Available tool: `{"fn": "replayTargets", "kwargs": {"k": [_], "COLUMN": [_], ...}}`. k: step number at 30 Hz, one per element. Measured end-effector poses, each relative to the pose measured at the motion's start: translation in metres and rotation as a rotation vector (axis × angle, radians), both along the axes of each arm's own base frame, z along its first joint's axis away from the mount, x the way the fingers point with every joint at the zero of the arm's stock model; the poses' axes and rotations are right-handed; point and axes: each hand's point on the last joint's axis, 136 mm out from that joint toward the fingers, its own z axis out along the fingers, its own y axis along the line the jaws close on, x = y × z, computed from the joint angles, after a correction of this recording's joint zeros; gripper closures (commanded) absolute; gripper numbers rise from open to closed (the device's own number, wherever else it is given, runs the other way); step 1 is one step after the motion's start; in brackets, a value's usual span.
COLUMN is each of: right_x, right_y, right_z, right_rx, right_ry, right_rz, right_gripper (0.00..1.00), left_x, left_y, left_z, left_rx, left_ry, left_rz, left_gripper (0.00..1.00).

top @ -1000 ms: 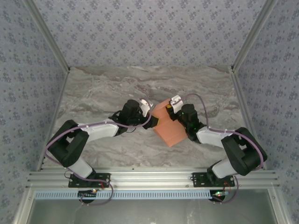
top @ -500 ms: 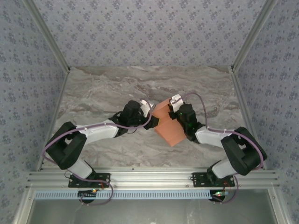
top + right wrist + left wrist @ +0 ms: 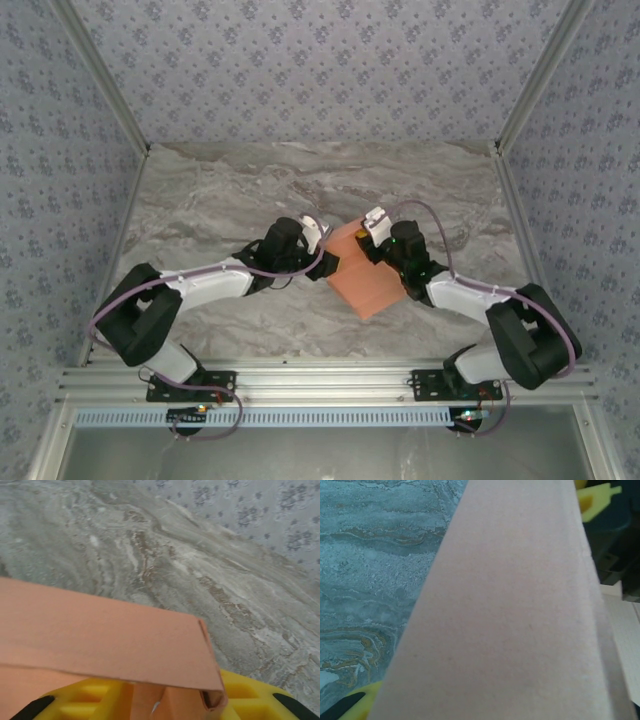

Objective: Fold the paper box

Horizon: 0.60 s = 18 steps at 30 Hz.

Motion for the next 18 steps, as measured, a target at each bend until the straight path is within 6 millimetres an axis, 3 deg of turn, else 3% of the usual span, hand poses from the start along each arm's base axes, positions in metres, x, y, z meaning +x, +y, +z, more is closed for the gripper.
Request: {"fn": "replayTargets", "kwargs": {"k": [6,12,18], "right_x": [-0.012,-0.011,-0.005], "right_y": [0.0,-0.01,-0.015], "right_z": [0.003,-0.003,-0.002], "right_rx": [-0.036,-0.054,-0.04], "right_ry": [0.035,0.057,0.055], "right_rz": [0.106,0.094,0.053], "right_gripper": [0.47,0.5,0.56], "left_x": [0.0,0.0,-0.001], "left_y": [0.0,0.001,0.0], "left_z": [0.01,0.027,0.03], "left_rx": [-0.011,-0.04,-0.045], "left_ry": [-0.021,-0.054,-0.056], "left_rz": [0.002,0.008,0.005], "left_gripper": [0.87,0.86,0.86]}}
